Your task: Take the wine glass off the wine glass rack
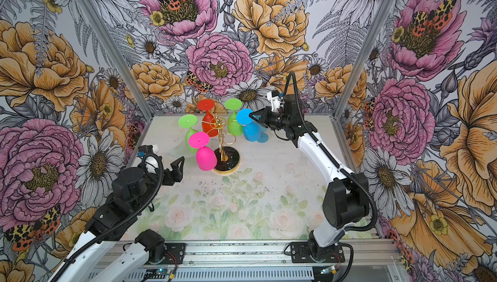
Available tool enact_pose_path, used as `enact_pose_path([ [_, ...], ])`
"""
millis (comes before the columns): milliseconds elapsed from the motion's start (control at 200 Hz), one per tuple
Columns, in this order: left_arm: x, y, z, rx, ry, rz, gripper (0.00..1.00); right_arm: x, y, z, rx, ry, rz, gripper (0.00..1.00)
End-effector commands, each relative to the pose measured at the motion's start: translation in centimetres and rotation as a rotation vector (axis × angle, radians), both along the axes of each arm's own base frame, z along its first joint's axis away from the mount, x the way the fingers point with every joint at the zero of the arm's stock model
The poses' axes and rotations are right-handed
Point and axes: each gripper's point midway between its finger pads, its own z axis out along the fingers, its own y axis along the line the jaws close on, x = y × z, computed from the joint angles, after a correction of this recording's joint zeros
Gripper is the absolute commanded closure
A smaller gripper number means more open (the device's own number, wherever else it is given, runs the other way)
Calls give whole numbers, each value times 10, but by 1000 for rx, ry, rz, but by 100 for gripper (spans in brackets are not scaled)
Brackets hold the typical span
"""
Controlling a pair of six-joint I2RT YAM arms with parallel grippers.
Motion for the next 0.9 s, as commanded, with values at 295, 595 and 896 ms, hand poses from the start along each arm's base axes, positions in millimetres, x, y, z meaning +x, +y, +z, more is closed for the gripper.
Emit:
enact_pose_path([
  [295,-1,0,-1,-19,-9,-5,7,-10,9,15,22,-36,37,100],
  [595,0,0,-1,-20,-10,-5,7,-13,14,20,31,-48,55,100],
  [896,0,0,-1,-23,-9,-6,7,-15,23,23,35,-53,78,100],
])
